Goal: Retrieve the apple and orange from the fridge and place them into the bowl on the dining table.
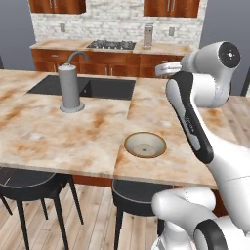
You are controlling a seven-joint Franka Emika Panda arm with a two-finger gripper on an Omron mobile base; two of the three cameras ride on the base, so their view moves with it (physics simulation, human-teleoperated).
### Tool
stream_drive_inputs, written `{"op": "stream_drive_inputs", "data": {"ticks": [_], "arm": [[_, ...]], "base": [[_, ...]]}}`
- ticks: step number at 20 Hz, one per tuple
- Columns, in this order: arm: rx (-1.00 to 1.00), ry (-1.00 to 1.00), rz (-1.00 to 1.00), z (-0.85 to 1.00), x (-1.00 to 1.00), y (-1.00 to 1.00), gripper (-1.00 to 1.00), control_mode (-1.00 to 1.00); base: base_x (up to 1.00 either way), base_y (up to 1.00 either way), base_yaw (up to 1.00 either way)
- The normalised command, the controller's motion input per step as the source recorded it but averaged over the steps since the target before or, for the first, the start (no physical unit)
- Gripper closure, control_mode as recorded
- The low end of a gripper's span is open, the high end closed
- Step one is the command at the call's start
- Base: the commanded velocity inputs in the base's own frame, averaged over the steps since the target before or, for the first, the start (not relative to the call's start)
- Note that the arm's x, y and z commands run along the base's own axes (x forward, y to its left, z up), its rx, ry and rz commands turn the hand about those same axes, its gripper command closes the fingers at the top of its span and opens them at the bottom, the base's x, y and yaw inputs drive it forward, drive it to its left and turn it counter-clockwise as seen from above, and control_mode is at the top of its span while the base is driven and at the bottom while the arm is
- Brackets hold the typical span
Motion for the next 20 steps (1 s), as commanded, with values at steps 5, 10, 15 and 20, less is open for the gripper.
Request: {"op": "stream_drive_inputs", "data": {"ticks": [5,10,15,20], "arm": [[0.00,0.21,0.00,-0.21,0.52,0.00,1.00,-1.00],[0.00,0.39,0.00,-0.52,0.24,0.00,1.00,-1.00],[0.00,0.38,0.04,-0.80,0.00,0.05,1.00,-1.00],[0.00,0.31,0.02,-0.91,0.00,0.13,1.00,-1.00]], "base": [[0.16,0.00,0.00],[0.00,0.00,0.00],[0.00,0.00,0.00],[0.00,0.00,0.00]]}}
